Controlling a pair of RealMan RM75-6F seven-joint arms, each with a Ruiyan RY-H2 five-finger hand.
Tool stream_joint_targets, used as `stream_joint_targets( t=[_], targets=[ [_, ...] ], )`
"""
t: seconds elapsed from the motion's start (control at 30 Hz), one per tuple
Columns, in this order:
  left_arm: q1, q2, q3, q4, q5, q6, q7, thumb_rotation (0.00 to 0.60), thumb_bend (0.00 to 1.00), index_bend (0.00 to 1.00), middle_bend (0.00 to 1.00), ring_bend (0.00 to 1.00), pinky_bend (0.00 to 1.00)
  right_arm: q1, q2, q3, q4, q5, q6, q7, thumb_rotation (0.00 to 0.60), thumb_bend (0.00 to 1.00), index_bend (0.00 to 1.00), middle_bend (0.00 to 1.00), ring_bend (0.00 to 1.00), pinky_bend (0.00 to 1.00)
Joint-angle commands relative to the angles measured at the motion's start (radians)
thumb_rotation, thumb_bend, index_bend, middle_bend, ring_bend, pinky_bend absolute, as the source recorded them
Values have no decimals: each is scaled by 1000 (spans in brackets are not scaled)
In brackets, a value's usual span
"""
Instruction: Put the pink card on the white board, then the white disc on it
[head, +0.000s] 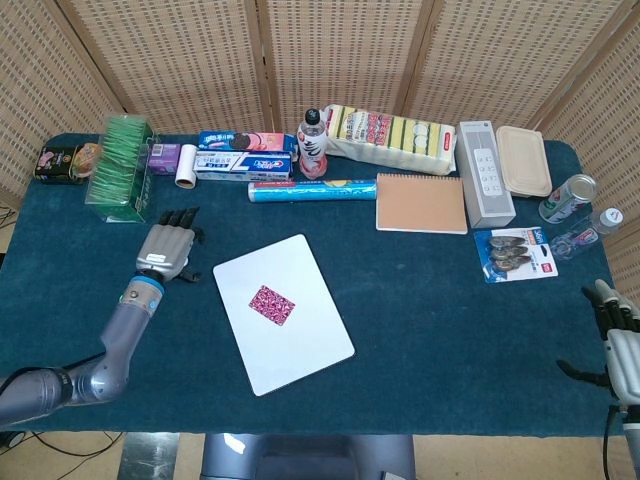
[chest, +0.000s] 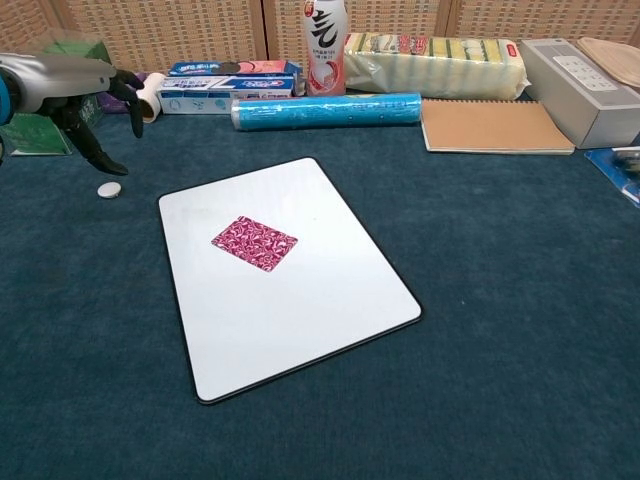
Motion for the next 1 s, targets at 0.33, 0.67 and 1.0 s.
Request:
stream_joint_targets(
  t=[0.33, 0.67, 1.0],
  targets=[
    [65, -14, 11, 171, 86, -89, -172, 600, 160, 360, 0, 0, 47, 7, -5, 3, 1, 15, -16, -8, 600, 0, 34, 0, 0, 0],
    [67, -64, 4, 264, 74, -131, -205, 600, 159, 360, 0, 0, 48, 8, -7, 2, 2, 16, -18, -12, 600, 0, 33, 0, 0, 0],
    [61, -115, 5, 313, 28, -119, -161, 600, 159, 360, 0, 0, 48, 10, -6, 2, 4, 18, -23, -10, 600, 0, 34, 0, 0, 0]
  ],
)
